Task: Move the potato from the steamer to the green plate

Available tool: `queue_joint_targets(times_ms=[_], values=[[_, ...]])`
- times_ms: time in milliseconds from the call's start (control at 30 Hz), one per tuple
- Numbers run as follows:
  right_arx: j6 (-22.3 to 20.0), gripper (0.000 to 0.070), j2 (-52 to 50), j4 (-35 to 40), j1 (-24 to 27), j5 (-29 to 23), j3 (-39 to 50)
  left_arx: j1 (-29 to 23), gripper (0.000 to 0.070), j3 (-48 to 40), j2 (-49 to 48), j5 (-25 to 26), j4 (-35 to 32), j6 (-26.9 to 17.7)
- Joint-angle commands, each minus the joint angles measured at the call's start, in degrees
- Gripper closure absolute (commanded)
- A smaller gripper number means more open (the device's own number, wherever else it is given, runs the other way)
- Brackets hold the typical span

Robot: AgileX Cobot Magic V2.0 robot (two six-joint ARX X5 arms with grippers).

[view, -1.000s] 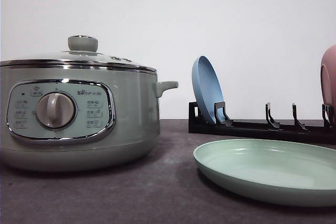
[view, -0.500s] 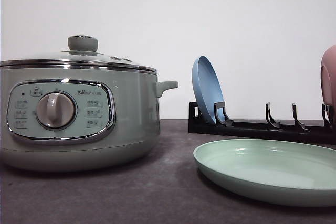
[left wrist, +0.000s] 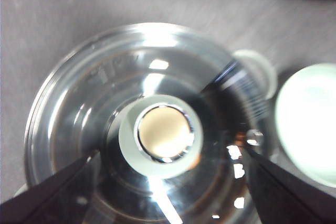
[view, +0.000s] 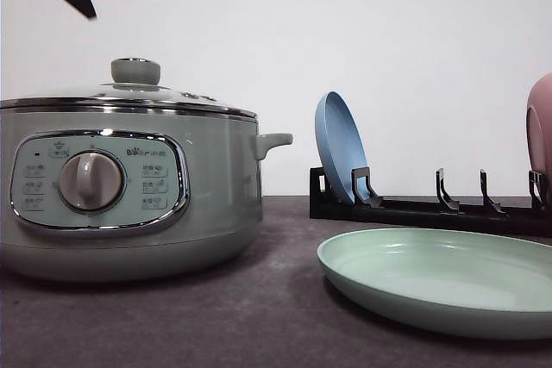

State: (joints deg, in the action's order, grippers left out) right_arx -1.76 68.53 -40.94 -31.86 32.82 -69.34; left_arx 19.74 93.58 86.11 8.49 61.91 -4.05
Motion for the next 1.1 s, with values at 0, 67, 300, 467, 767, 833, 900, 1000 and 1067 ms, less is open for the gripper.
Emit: queue_joint_targets(times_ms=[0,67,300,467,767,833,900,1000,1067], values=[[-0.8,0.0284,0.4,0.3,-0.4,0.2,-1.1,0.5,0.015,1.7,1.9,-0.7,-0.3,-1.3],[-0.8,0.0284,0.4,0.3,-0.4,0.2,-1.1,0.8,0.015,1.7,3.5,-1.1,-0.5,-1.3],[-0.8,0.0284,0.4,0.2,-0.4,0.2,-1.1,1.3,0.015,1.7,6.9,-1.2,-2.3,-1.3],[-0.8,0.0284,0.4,0.3,-0.4,0.1,-1.1,1.3,0.0151,1.7,8.3,-1.2,-3.1,-1.3],[-1.4,0.0284,0.4,0.3,-0.4,-0.6,-1.1,1.9,0.0163,1.7,9.5,-1.2,-2.8,-1.3],[-1.5,0.0284,0.4,0.3,-0.4,-1.2,-1.1,2.0,0.0189,1.7,9.5,-1.2,-2.6,-1.3],[-1.5,0.0284,0.4,0.3,-0.4,-1.4,-1.1,2.1,0.0199,1.7,9.6,-1.2,-2.4,-1.1],[-1.5,0.0284,0.4,0.3,-0.4,-1.4,-1.1,2.2,0.0226,1.7,9.6,-1.3,-2.2,-1.0],[-1.5,0.0284,0.4,0.3,-0.4,-1.4,-1.1,2.2,0.0285,1.7,9.6,-1.5,-2.1,-1.0]])
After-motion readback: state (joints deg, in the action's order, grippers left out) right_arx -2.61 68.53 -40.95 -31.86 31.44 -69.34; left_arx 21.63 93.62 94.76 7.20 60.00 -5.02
